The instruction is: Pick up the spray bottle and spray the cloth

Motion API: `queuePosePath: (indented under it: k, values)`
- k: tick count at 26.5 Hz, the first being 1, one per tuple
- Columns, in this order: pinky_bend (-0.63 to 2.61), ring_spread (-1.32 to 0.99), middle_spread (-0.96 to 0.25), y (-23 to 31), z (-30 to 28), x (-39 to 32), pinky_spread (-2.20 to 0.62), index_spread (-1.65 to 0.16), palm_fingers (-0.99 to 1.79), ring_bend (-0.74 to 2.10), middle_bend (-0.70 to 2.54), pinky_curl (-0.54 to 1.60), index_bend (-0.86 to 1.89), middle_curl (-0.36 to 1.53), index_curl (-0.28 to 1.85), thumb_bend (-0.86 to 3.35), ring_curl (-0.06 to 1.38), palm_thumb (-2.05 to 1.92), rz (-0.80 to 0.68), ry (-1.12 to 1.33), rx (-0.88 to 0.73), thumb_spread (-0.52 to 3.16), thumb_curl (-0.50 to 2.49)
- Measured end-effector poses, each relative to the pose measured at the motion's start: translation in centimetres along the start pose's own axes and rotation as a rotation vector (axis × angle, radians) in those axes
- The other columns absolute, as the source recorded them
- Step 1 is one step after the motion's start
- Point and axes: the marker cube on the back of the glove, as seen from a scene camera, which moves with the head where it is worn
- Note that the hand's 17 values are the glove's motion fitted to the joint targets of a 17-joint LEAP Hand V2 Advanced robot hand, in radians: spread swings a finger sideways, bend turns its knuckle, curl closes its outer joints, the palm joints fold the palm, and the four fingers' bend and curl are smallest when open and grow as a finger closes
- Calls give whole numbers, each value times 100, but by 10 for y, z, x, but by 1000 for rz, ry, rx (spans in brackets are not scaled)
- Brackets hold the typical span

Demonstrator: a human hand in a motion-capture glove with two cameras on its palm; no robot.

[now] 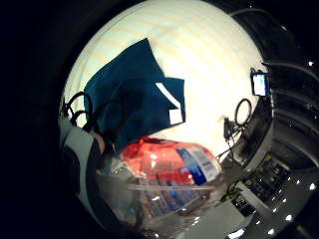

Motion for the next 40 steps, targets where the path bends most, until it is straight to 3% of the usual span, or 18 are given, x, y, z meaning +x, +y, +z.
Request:
queuePosePath:
  k: [9, 13, 17, 20, 24, 29, 34, 40]
  values:
    - [39, -19, -12, -14, 22, 5, -28, -19, 140, 65, 61, 37, 39, 49, 53, -3, 45, 93, 1, -44, -41, 39, 72]
    - [39, -18, -11, -2, -2, -14, -28, -19, 140, 65, 61, 37, 39, 49, 53, -4, 45, 93, -33, -19, -8, 38, 72]
    - [39, -18, -11, 18, -46, -66, -28, -19, 140, 65, 60, 37, 39, 49, 53, -4, 45, 93, -174, -78, 100, 38, 73]
    - [39, -18, -11, 21, -88, -99, -28, -19, 140, 65, 60, 37, 39, 49, 53, -4, 45, 93, -319, -230, 250, 38, 73]
    - [39, -18, -11, 7, -112, -141, -28, -19, 140, 65, 61, 37, 39, 49, 53, -4, 45, 93, -457, -626, 475, 38, 73]
    - [39, -18, -11, -46, -95, -151, -28, -19, 140, 65, 61, 37, 39, 49, 53, -4, 45, 93, -395, -1074, 657, 37, 73]
    - [39, -18, -11, -87, -55, -162, -29, -19, 140, 66, 61, 38, 38, 50, 53, -3, 45, 93, -269, -1192, 680, 38, 74]
    - [39, -17, -11, -96, -11, -193, -29, -18, 140, 66, 60, 38, 38, 49, 53, -3, 45, 93, -323, -1240, 557, 39, 74]
